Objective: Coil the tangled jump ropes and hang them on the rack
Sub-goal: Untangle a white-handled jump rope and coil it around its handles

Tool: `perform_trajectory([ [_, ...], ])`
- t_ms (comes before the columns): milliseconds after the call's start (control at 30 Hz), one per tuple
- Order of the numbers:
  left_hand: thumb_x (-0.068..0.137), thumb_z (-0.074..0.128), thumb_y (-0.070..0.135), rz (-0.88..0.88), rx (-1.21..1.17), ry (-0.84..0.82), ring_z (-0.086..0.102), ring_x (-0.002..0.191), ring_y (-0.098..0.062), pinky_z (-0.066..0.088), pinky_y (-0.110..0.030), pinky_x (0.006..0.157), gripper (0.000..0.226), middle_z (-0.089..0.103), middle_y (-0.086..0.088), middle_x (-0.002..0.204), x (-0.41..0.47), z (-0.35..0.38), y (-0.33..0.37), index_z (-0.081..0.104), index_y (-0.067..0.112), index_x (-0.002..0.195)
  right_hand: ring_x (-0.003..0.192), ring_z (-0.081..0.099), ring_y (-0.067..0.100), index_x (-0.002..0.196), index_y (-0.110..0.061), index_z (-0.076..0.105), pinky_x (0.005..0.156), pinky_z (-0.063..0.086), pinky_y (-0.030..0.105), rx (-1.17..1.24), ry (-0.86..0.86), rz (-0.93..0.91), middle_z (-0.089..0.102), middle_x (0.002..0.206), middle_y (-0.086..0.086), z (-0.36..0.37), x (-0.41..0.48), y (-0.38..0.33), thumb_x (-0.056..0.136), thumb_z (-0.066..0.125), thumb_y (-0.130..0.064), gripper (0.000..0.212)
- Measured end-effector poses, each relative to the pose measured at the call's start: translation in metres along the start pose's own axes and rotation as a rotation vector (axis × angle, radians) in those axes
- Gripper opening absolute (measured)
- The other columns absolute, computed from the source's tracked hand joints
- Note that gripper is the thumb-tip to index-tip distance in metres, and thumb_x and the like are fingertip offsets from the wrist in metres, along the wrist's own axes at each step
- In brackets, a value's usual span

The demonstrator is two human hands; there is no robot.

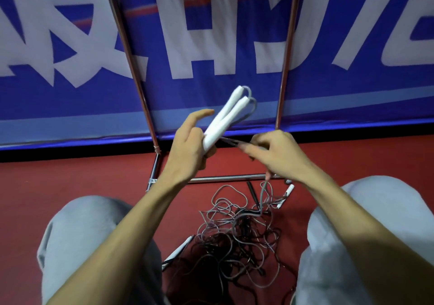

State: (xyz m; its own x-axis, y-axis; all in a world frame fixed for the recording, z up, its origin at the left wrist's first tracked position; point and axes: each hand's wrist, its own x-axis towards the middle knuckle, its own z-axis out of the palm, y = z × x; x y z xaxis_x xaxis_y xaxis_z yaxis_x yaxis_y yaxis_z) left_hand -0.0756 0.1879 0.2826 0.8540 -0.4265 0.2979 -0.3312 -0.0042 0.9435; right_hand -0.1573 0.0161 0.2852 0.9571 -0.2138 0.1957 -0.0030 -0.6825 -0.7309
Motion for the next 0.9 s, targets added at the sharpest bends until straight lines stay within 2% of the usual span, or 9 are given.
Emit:
perform_trajectory([
  [100,0.074,0.03,0.021,-0.019,0.056,0.097,0.036,0.045,-0.018,0.027,-0.021,0.041,0.039,0.048,-0.003,0.048,0.007,-0.008,-0.003,0.064,0.022,0.092,0.04,0.058,0.014,0.067,-0.02,0.061,0.039,0.047,0.024,-0.03,-0.15,-0.136,0.051,0.053,0.006,0.002,-0.013,-0.017,0.088,0.065,-0.032,0.025],
  [200,0.077,0.033,0.024,-0.068,0.247,0.114,0.042,0.049,-0.021,0.034,-0.029,0.048,0.035,0.051,-0.007,0.052,0.011,-0.011,-0.011,0.062,0.007,0.07,0.051,0.057,0.013,0.077,-0.019,0.06,0.052,0.048,0.029,-0.209,-0.291,-0.252,0.055,0.056,0.002,0.005,-0.02,-0.024,0.091,0.061,-0.031,0.019],
  [333,0.093,0.037,0.017,-0.236,0.428,0.171,0.05,0.072,-0.031,0.042,-0.042,0.069,0.034,0.059,-0.035,0.086,0.018,-0.015,-0.018,0.059,-0.007,0.083,0.061,0.046,0.017,0.076,-0.012,0.053,0.06,0.036,0.028,-0.342,-0.358,-0.384,0.051,0.06,0.0,0.002,-0.023,-0.026,0.092,0.058,-0.026,0.022],
  [433,0.092,0.04,0.009,-0.257,0.576,0.099,0.057,0.08,-0.039,0.043,-0.041,0.071,0.029,0.064,-0.026,0.088,0.015,-0.013,-0.019,0.061,-0.006,0.079,0.064,0.043,0.014,0.077,-0.008,0.057,0.063,0.032,0.027,-0.407,-0.302,-0.499,0.048,0.066,-0.004,-0.001,-0.025,-0.025,0.093,0.057,-0.027,0.024],
  [567,0.094,0.039,0.014,-0.274,0.737,-0.009,0.052,0.08,-0.037,0.042,-0.04,0.069,0.022,0.064,-0.024,0.101,0.008,-0.005,-0.018,0.053,0.005,0.079,0.065,0.051,0.013,0.082,-0.009,0.072,0.064,0.038,0.022,-0.389,0.001,-0.63,0.059,0.069,0.0,0.0,-0.016,-0.011,0.086,0.059,-0.023,0.02],
  [633,0.093,0.033,0.013,-0.235,0.751,-0.09,0.056,0.084,-0.04,0.033,-0.037,0.063,0.027,0.064,-0.022,0.1,0.008,-0.001,-0.019,0.058,0.001,0.09,0.064,0.057,0.018,0.083,-0.011,0.074,0.064,0.044,0.029,-0.35,0.147,-0.591,0.063,0.068,0.003,-0.004,-0.011,-0.004,0.084,0.062,-0.022,0.016],
  [733,0.081,0.022,0.024,-0.114,0.777,-0.258,0.05,0.074,-0.042,0.028,-0.034,0.062,0.035,0.058,-0.019,0.076,0.006,0.005,-0.019,0.044,0.005,0.063,0.066,0.06,0.017,0.08,-0.018,0.076,0.066,0.047,0.036,-0.27,0.262,-0.43,0.064,0.069,0.0,-0.007,-0.004,0.007,0.082,0.065,-0.024,0.013],
  [800,0.085,0.029,0.024,0.021,0.862,-0.341,0.04,0.063,-0.034,0.026,-0.033,0.061,0.035,0.041,-0.009,0.057,0.006,0.009,-0.022,0.033,0.009,0.053,0.07,0.059,0.016,0.079,-0.022,0.074,0.069,0.048,0.036,-0.244,0.252,-0.31,0.064,0.072,-0.003,-0.005,-0.001,0.011,0.081,0.064,-0.031,0.014],
  [900,0.078,0.03,0.025,0.064,0.781,-0.421,0.033,0.051,-0.018,0.025,-0.033,0.058,0.03,0.033,-0.004,0.051,0.0,0.01,-0.022,0.032,0.013,0.051,0.067,0.053,0.012,0.075,-0.022,0.066,0.068,0.043,0.031,-0.151,0.09,-0.171,0.06,0.066,-0.006,0.003,0.002,0.014,0.086,0.065,-0.027,0.012],
])
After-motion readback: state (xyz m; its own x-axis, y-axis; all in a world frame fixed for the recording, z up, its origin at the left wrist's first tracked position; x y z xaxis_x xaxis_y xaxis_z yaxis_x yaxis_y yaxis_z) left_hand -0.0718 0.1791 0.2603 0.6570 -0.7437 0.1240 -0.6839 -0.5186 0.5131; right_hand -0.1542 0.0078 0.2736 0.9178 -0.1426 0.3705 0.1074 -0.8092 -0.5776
